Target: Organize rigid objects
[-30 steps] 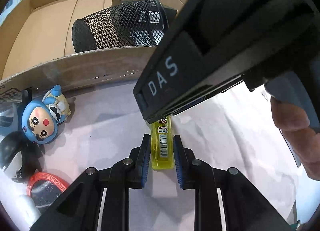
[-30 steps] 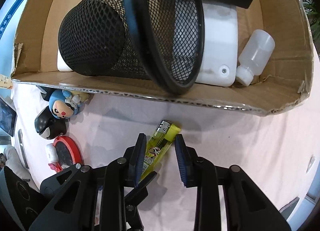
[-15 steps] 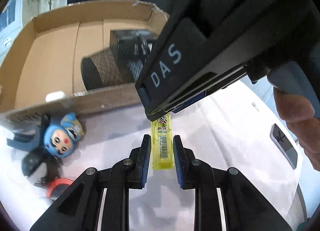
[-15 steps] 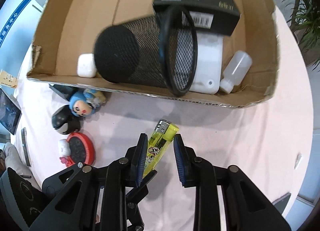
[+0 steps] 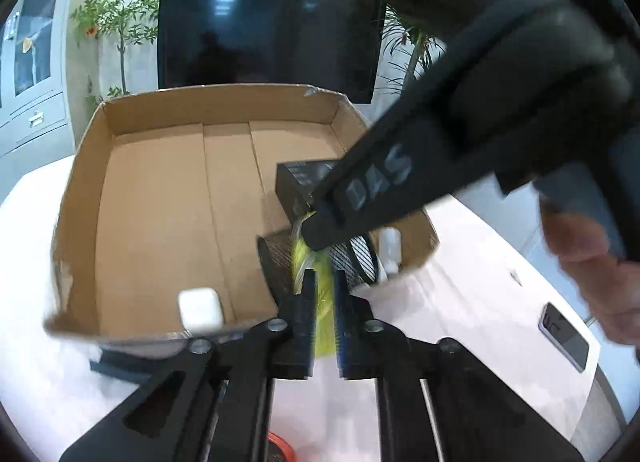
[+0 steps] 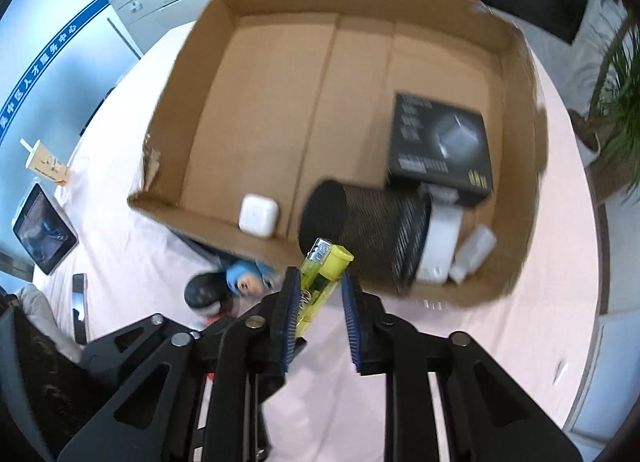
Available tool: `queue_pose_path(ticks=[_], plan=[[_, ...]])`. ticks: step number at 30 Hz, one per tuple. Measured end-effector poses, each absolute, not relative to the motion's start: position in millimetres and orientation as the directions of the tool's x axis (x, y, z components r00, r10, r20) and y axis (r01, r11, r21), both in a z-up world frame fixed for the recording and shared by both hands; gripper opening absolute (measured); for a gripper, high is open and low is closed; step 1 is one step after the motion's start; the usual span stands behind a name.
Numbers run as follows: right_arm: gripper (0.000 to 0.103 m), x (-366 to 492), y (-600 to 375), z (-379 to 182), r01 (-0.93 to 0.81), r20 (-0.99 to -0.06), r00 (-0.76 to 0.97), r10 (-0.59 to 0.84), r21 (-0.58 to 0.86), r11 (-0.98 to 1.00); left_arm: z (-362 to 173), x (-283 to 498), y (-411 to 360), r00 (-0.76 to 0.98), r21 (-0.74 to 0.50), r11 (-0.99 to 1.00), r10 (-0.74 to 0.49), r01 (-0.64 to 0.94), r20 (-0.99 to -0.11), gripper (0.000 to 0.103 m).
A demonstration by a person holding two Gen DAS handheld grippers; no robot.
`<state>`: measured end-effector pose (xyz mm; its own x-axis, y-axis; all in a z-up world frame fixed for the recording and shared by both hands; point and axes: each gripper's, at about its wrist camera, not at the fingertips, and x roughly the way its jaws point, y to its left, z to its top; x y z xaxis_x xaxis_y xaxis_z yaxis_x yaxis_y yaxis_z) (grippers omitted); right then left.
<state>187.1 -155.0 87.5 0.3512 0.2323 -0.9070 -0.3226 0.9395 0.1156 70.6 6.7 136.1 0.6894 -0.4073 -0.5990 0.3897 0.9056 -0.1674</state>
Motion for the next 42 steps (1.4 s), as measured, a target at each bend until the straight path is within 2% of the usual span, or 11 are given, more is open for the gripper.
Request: queue_pose_path(ticks=[5,11,14,15,16,18,20,27,30,35,42], plan=[[0.010,215.3,-137.2,82.1,-0.334,-0.903,0.372,0.216,0.087,0.938,144.4,92.5,26.0,0.706,-0.174,0.912,-0.399,0.371,-0.585,0.005],[0.011,225.9,-126.0,67.1,-0.366,-0.910,0.343,0.233,0.099,0.925,123.8,87.2,63.4,0.624,-0.333,0.881,-0.473,0.336,-0.622,0.008],[0.018,213.3,-129.7,61.9,-0.374,-0.914,0.287,0.287,0.169,0.912,113.6,76.2,69.3,0.549,-0.367,0.870,-0.493,0.329,-0.675,0.027],[0.021,205.6,-131.4,59.6,-0.377,-0.918,0.266,0.295,0.182,0.908,108.1,71.0,67.3,0.522,-0.345,0.880,-0.472,0.326,-0.711,0.036],[0.024,199.2,-134.4,56.1,-0.384,-0.922,0.250,0.295,0.185,0.905,100.6,61.1,61.7,0.497,-0.301,0.896,-0.433,0.326,-0.752,0.038],[0.050,185.1,-140.0,42.9,-0.402,-0.938,0.224,0.266,0.159,0.902,89.8,46.4,50.5,0.465,-0.272,0.897,-0.418,0.350,-0.781,0.040],[0.055,175.5,-144.2,24.0,-0.406,-0.953,0.211,0.217,0.117,0.907,74.1,35.4,35.3,0.405,-0.312,0.872,-0.458,0.377,-0.792,0.040],[0.053,171.5,-160.7,-35.0,-0.348,-0.980,0.082,0.183,0.144,0.926,48.1,27.7,1.3,0.390,-0.274,0.893,-0.409,0.357,-0.825,0.040],[0.040,168.7,-159.8,-49.5,-0.346,-0.983,0.040,0.180,0.156,0.925,38.1,23.2,0.8,0.367,-0.317,0.885,-0.435,0.341,-0.822,0.040],[0.033,170.0,-162.6,-55.2,-0.322,-0.983,0.033,0.182,0.162,0.933,33.2,20.9,-0.9,0.391,-0.308,0.892,-0.427,0.331,-0.815,0.041],[0.022,164.5,-159.5,-55.7,-0.304,-0.982,0.013,0.186,0.173,0.937,29.0,0.6,-10.4,0.451,-0.309,0.893,-0.435,0.328,-0.779,0.051]])
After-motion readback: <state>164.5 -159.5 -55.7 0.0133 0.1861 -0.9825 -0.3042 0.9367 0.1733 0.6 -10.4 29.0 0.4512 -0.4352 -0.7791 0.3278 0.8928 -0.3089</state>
